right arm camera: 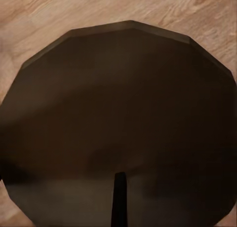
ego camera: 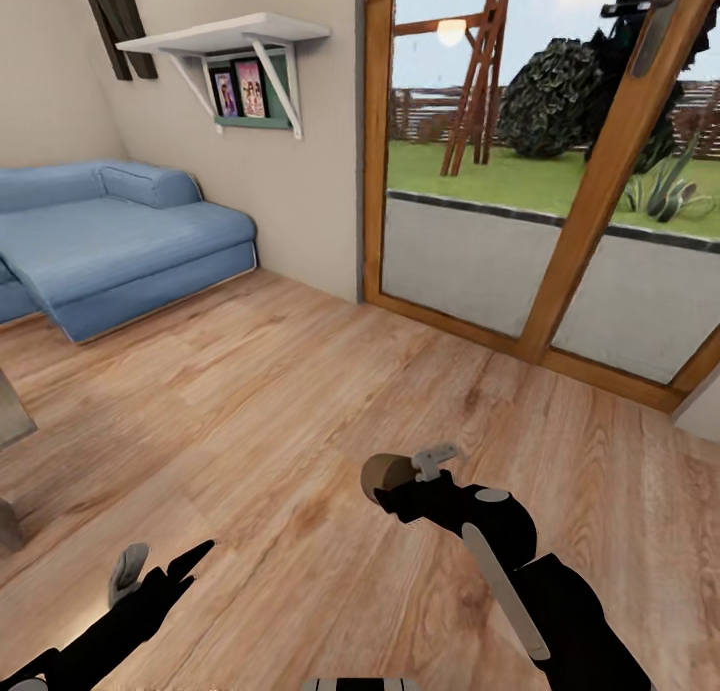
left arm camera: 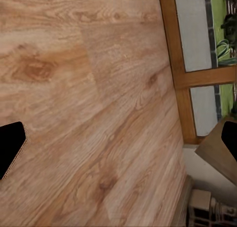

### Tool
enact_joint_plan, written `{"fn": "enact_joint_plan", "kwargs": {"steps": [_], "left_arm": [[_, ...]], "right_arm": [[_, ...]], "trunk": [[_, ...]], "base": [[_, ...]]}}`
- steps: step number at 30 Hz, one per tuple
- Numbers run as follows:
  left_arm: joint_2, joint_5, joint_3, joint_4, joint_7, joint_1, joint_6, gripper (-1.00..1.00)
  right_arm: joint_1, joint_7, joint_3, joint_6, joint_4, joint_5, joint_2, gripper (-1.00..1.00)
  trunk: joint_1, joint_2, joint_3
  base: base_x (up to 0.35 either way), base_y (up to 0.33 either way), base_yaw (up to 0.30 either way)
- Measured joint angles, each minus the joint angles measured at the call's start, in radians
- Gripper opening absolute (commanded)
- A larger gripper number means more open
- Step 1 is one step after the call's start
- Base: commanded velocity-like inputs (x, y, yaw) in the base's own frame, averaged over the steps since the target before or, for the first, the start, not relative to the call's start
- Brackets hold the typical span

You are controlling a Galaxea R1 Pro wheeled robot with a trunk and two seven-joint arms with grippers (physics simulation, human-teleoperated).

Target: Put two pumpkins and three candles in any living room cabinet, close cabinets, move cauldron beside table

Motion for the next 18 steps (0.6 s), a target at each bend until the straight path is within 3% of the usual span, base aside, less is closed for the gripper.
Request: {"fn": "enact_joint_plan", "kwargs": {"steps": [18], "left_arm": [[0.0,0.001,0.0,0.035,-0.002,0.0,-0.021,1.0]], "right_arm": [[0.0,0.0,0.001,0.0,0.001,-0.001,0.002,-1.0]], "trunk": [[-0.008,0.004,0.063]], "base": [[0.0,0.0,0.292]]}}
